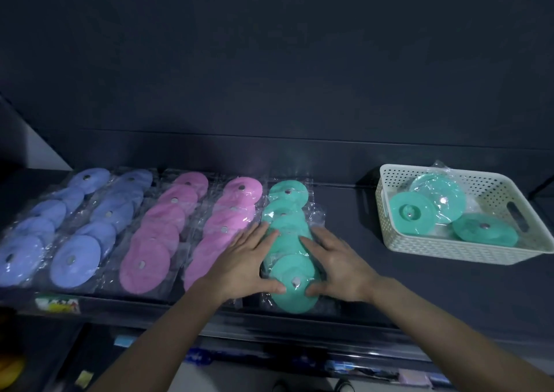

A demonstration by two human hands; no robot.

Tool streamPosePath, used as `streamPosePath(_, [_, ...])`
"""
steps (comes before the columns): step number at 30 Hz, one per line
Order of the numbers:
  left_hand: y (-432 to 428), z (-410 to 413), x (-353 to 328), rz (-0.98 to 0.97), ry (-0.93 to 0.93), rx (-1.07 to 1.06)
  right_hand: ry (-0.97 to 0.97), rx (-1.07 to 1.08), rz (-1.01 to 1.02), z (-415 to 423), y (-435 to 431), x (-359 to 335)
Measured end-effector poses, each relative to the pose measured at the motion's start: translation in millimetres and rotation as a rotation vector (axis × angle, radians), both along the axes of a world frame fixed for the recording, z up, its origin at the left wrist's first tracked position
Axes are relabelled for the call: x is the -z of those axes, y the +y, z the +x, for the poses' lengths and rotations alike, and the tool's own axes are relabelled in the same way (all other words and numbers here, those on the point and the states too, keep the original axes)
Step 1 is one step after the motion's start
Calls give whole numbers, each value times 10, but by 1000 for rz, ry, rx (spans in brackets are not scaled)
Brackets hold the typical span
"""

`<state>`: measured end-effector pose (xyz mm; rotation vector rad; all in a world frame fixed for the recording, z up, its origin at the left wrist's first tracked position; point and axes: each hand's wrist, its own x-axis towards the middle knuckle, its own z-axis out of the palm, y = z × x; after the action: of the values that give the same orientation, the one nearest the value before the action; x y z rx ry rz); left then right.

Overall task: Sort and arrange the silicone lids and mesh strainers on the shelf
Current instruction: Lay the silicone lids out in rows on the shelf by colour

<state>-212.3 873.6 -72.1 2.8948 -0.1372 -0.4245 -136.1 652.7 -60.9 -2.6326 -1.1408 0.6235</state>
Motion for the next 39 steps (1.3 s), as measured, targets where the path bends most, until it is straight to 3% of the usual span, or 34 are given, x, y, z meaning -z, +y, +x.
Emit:
streamPosePath(7, [-108,88,-48,-30,48,-35,-55,-3,-34,-38,135,102])
streamPosePath(11, [-81,228,-118,-52,2,-26,1,42,79,68,97,-4])
streamPosePath(20, [15,649,-121,-59,40,-165,122,521,341,570,191,-10])
streamPosePath(25, [-5,692,-92,-77,44,-170,210,557,453,631,310,28])
streamPosePath(29, [24,708,-120,-63,47,-150,231,707,575,671,390,-35])
streamPosePath(32, [47,723,-153,-63,41,-120,195,964,533,755,426,24])
streamPosePath(35, [50,713,-150,-77,55,-120,401,1276,531,829,484,78])
streamPosePath(39, [61,713,-154,-81,52,-100,395,1251,454,973,516,52])
